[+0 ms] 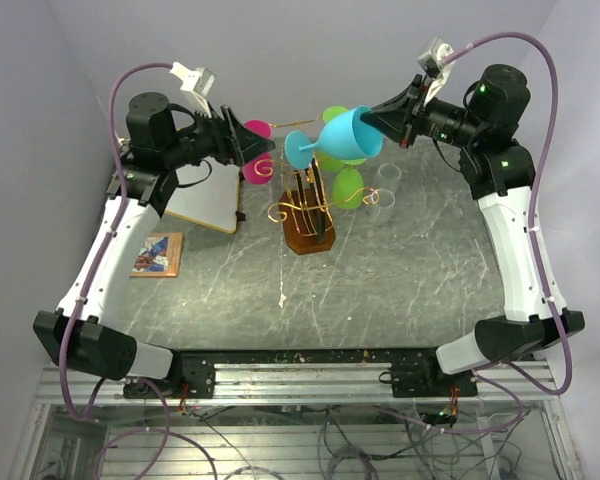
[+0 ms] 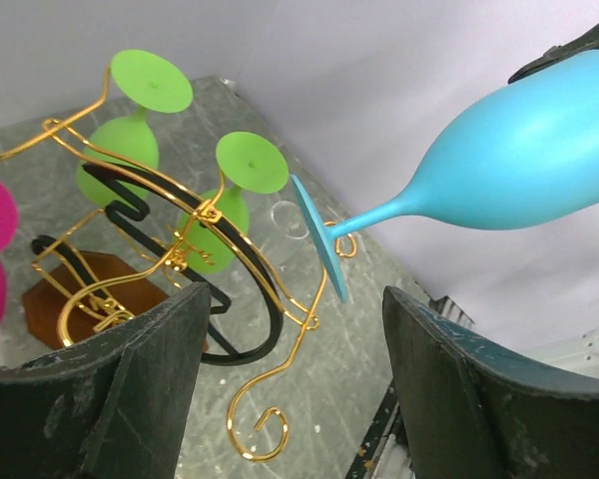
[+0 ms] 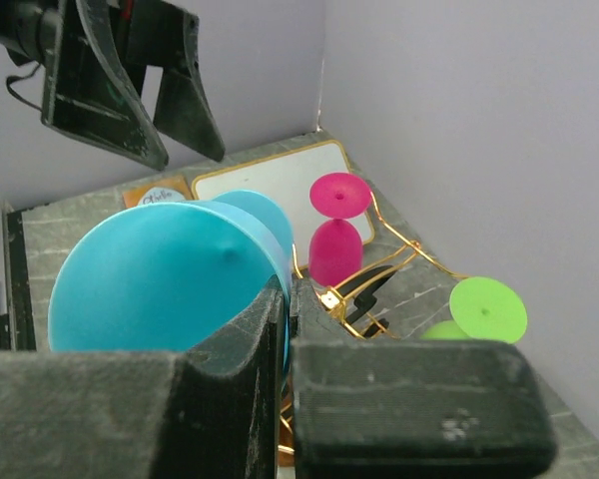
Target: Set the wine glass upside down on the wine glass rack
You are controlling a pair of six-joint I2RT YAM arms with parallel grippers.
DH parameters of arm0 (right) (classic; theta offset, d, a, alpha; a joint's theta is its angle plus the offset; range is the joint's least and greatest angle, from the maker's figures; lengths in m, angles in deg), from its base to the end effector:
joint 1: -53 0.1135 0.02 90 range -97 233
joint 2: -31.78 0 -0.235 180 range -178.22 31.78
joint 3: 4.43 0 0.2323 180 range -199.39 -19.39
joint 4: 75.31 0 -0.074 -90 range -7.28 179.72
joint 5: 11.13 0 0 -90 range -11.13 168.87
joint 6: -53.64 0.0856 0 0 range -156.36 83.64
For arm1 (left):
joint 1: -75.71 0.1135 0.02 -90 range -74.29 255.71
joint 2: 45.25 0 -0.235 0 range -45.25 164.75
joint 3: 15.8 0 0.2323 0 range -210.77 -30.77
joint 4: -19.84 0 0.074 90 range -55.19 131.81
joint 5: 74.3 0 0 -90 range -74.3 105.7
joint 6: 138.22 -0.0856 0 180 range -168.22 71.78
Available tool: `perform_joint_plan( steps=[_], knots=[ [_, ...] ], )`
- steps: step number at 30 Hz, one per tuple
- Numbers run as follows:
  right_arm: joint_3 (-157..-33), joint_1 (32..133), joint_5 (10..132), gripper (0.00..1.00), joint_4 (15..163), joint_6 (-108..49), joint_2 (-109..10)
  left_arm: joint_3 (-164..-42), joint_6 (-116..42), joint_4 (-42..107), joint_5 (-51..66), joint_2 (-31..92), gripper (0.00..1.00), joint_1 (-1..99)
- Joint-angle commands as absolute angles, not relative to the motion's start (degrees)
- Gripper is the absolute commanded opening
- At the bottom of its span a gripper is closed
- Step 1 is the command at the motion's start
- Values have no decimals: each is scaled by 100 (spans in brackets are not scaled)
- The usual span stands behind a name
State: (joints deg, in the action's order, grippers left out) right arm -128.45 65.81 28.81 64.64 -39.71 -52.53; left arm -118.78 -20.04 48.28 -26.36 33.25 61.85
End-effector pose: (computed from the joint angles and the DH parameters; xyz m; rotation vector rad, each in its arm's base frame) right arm 0.2822 0.1315 0.4950 -0.8897 1.3710 0.8114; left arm 0.2987 -0.1328 0.4305 0.3817 1.7110 -1.1445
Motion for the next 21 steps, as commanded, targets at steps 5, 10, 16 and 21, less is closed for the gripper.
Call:
perform_joint_plan(
  steps=[5,10,16,21],
  knots=[
    [-12690,6619,2843,0,7060,-3428,-5295,-11954,-1395,4455,-2681,3676,74,5778],
    [-12626,6658,2928,0,7021,-3544,-5264,-11966,-1394,4481,-2652,3790,69,5610],
    [-12574,6701,2941,0,7007,-3613,-5258,-12032,-1377,4468,-2639,3942,54,5526],
    [-12537,6751,3061,0,6948,-3740,-5250,-12020,-1364,4446,-2674,3980,42,5489]
  ],
)
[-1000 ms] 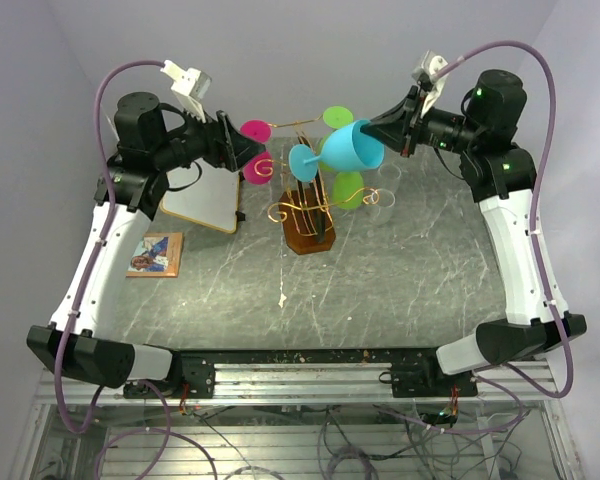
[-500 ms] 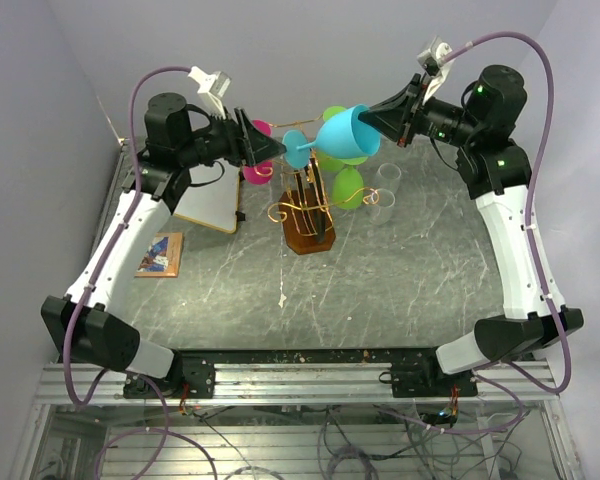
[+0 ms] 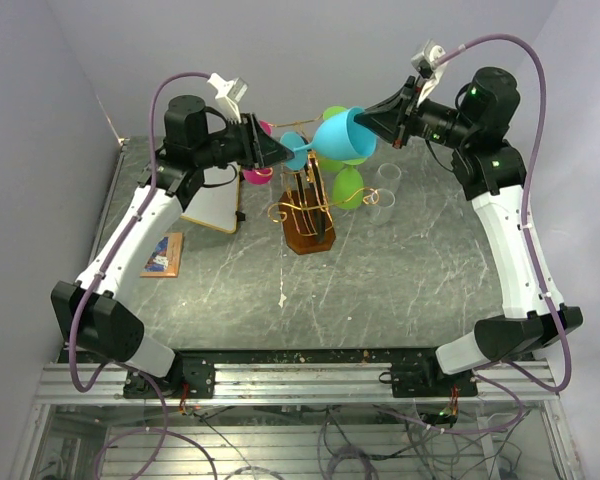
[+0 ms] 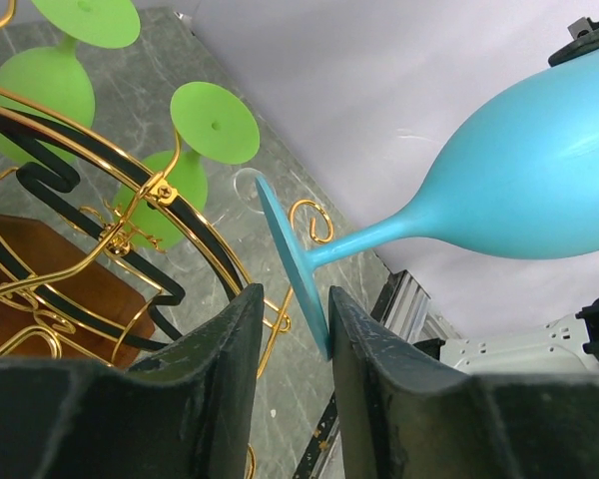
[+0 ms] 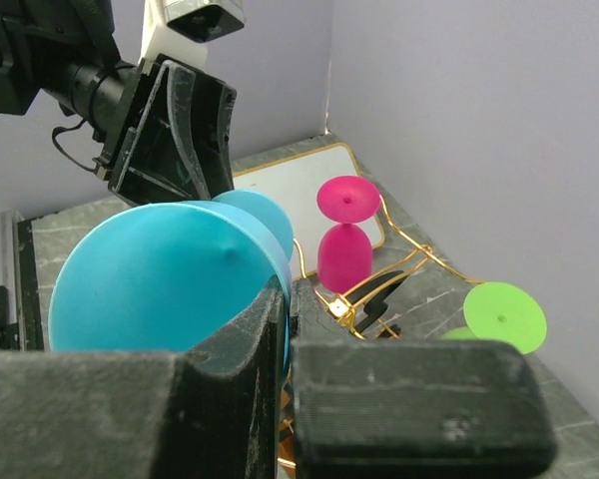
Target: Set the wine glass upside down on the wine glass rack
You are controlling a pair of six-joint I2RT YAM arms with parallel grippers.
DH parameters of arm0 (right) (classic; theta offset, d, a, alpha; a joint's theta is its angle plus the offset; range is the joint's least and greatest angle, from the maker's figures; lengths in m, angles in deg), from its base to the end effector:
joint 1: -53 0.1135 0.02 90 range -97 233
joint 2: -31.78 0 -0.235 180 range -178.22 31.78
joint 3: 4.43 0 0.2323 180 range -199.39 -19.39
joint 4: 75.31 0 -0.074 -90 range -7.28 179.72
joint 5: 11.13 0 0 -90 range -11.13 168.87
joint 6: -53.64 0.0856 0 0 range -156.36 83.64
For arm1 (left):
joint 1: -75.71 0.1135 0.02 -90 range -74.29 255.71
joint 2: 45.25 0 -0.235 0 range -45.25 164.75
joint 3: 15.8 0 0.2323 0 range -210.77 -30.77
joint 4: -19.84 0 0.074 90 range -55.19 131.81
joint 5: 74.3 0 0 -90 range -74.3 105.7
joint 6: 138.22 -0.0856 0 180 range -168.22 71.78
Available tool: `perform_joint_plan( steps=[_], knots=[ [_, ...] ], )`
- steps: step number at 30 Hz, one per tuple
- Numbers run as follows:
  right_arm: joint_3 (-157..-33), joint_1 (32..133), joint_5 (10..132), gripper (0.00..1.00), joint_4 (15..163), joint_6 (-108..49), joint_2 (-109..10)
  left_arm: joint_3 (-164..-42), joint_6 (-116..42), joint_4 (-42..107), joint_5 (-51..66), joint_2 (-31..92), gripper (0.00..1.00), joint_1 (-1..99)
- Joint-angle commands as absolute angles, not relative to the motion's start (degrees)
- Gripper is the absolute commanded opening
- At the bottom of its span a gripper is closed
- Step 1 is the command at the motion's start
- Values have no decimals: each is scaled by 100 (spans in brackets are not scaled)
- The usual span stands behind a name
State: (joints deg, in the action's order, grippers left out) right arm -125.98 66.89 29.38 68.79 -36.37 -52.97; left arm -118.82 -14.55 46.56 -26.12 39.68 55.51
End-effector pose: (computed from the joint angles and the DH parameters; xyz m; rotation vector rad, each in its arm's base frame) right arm 0.2893 0.1386 0.4887 -0.8627 1.3785 0.8546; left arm 0.3147 -0.1766 0.3990 0.3709 1.8314 -1.2960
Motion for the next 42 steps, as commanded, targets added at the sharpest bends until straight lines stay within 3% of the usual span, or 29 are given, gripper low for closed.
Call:
perform_joint_plan(
  steps=[1,4,8,13,15,23,27,37,42],
  knots=[
    [-12520,6780,3076,0,6945,-3768,-5251,-12009,-1360,4432,-2679,3986,41,5482],
    [-12456,6862,3101,0,6917,-3874,-5248,-12003,-1359,4398,-2715,4001,31,5472],
    [-12380,6916,3200,0,6857,-4043,-5253,-11980,-1476,4361,-2750,3971,8,5471],
    [-12373,6923,3273,1,6769,-4229,-5259,-12007,-1799,4586,-2561,3858,7,5479],
    [-12372,6916,3248,6,6694,-4338,-5255,-11998,-1919,4648,-2501,3807,7,5500],
    [-12371,6908,3554,42,6300,-4840,-5143,-11900,-1866,4651,-2466,3605,7,6058],
    [-12407,6899,3695,53,6083,-5081,-5049,-11897,-1948,4677,-2451,3489,7,6427],
    [-12127,6791,4033,67,5837,-5453,-4741,-11780,-1928,4667,-2735,3078,7,7697],
    [-12024,6709,4075,70,5847,-5319,-4648,-12480,-3582,5876,-1689,3067,7,7765]
  ],
)
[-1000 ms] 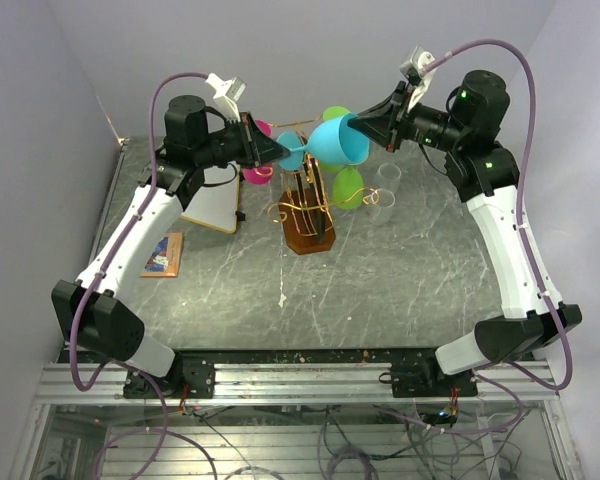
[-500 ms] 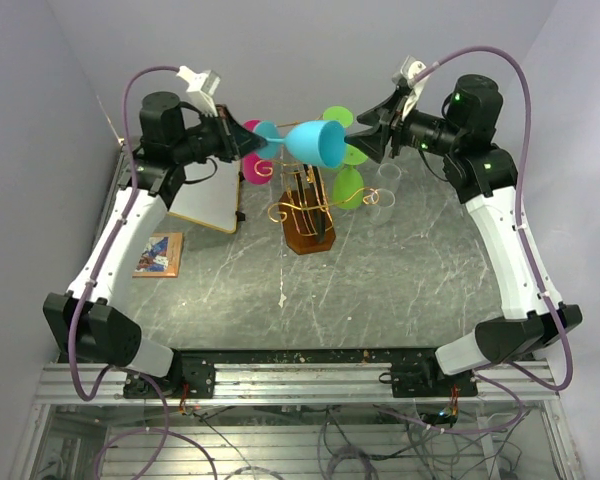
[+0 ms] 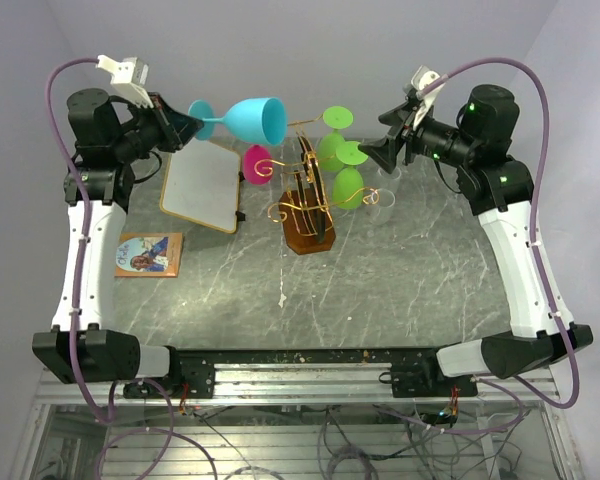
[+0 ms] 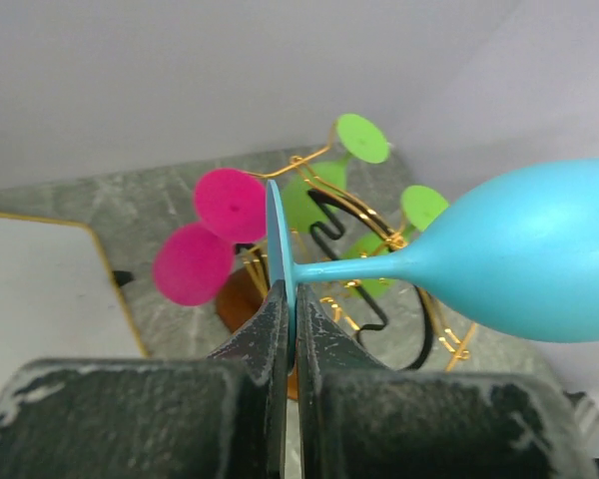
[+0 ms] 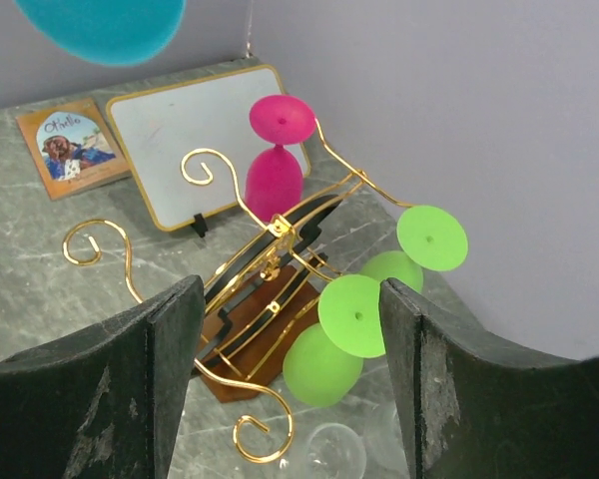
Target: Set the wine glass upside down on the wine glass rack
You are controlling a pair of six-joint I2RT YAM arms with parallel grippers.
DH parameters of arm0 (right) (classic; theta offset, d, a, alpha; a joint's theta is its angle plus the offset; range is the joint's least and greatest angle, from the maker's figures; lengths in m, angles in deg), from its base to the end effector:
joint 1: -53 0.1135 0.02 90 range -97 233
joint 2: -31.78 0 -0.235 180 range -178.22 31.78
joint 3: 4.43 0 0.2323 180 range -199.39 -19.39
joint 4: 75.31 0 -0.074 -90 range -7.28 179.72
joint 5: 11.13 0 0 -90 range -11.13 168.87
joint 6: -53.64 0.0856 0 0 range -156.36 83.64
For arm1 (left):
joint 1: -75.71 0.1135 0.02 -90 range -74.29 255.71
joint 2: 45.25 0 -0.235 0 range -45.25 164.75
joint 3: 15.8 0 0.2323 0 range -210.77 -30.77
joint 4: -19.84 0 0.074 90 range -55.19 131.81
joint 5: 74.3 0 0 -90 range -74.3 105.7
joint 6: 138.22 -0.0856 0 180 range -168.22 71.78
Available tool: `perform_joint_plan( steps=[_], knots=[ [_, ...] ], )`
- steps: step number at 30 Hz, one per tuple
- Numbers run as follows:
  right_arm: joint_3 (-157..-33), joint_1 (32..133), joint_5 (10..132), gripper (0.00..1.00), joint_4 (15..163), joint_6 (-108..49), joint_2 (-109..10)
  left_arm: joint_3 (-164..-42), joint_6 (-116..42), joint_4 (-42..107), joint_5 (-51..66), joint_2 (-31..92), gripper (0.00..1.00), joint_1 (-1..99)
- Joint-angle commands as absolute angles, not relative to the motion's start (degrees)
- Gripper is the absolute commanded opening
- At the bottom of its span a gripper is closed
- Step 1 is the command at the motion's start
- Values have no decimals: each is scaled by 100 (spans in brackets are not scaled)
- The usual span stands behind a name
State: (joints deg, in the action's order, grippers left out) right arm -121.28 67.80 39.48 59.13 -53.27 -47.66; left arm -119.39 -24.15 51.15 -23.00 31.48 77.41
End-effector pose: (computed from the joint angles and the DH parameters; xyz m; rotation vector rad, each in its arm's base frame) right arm 0.2764 0.1292 0.4658 -0.9347 1.4340 0.5590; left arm 0.3151 -0.0442 0.4363 0.1516 1.6944 -0.8477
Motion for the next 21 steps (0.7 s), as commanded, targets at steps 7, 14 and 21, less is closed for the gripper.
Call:
perform_joint_plan(
  steps=[7,14,21],
  knots=[
    [-11989,6647,4125,72,5808,-5301,-4616,-13219,-5000,6846,-671,3134,7,7757],
    [-11880,6602,4134,72,5819,-5336,-4593,-13522,-6256,7289,440,3135,7,7582],
    [-11824,6485,4046,73,5865,-5293,-4605,-13475,-7764,7846,1355,3184,7,6833]
  ],
)
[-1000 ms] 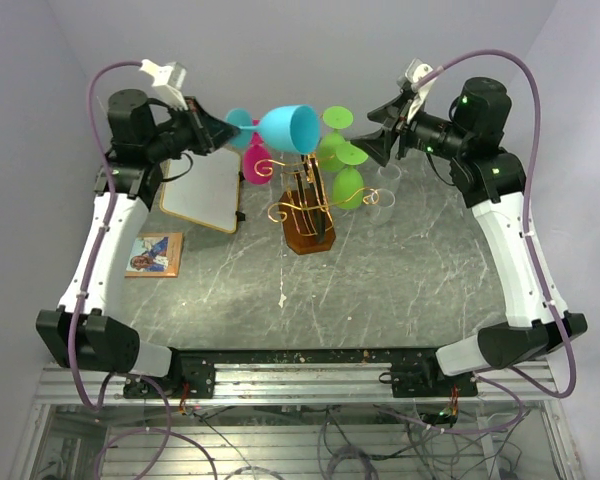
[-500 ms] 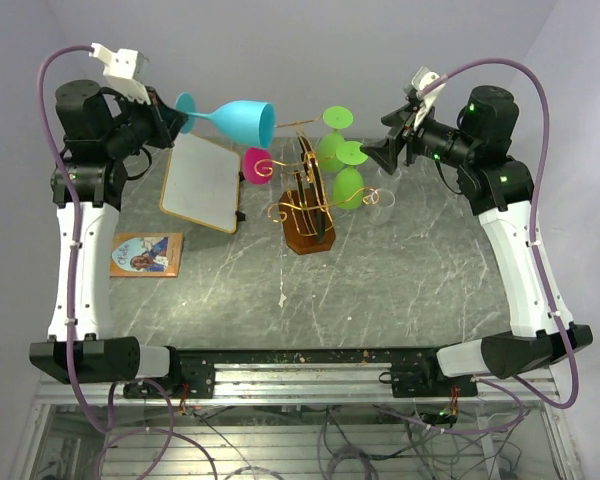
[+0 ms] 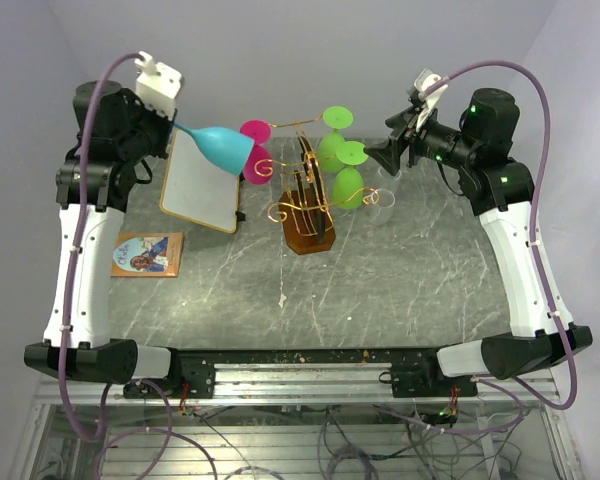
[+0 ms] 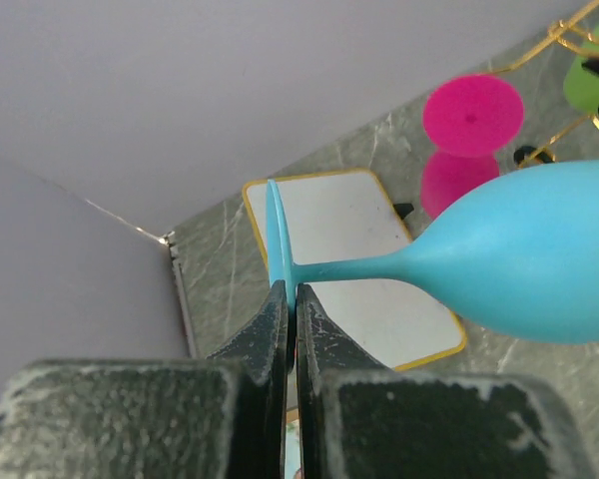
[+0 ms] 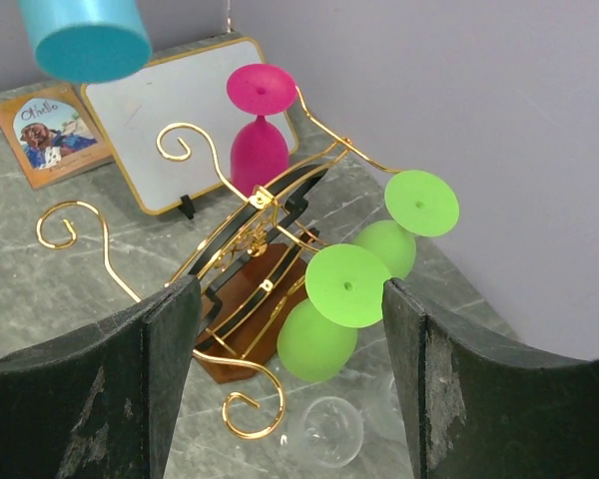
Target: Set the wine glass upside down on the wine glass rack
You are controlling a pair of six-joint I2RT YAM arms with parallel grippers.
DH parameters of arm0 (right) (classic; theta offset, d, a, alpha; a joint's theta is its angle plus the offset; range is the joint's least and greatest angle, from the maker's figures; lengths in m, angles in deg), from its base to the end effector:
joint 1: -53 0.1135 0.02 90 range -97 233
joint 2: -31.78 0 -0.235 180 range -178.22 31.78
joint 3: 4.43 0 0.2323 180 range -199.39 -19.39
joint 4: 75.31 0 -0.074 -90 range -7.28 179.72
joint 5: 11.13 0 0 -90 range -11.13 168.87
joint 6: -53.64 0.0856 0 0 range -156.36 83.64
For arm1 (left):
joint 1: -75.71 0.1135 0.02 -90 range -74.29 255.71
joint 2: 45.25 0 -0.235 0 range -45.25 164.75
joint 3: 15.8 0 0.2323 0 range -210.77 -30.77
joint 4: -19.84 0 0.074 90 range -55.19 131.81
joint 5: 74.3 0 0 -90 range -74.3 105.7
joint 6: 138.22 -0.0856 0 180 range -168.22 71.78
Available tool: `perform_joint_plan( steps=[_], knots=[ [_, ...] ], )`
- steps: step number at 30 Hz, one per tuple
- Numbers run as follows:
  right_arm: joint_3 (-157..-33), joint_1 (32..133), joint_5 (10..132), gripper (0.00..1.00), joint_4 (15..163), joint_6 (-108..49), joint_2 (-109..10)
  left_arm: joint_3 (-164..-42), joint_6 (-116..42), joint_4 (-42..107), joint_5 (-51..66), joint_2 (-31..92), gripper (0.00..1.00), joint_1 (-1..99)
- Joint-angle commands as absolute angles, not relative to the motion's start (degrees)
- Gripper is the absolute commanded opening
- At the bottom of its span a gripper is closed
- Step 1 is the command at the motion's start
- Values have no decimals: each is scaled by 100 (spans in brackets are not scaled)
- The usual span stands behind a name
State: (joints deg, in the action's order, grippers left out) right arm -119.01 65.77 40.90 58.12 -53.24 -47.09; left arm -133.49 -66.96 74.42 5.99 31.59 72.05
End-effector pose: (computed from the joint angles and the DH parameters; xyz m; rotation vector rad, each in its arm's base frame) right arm 0.2831 0.1182 0.4530 -0.8928 1.5039 0.5285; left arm 0.2945 -0.0333 0.4567 0.4682 1.7454 0.0339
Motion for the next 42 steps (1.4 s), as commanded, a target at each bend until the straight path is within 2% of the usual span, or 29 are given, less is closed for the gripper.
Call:
perform_joint_plan(
  steps=[1,9,20,31,42],
  knots=[
    [-11799,6467,4025,73,5880,-5276,-4608,-13429,-7932,7901,1485,3206,7,6708],
    [-11751,6323,3888,73,5927,-5218,-4601,-12965,-9265,8229,2563,3361,7,5736],
    [-11645,6108,3731,73,6019,-5123,-4557,-12870,-10512,8554,2989,3673,7,4588],
    [-11512,5988,3630,74,6037,-5137,-4473,-12844,-10926,8262,3550,4020,7,3591],
    [-11424,5895,3506,74,6097,-5099,-4486,-12841,-11131,7875,3836,4330,7,3128]
  ],
)
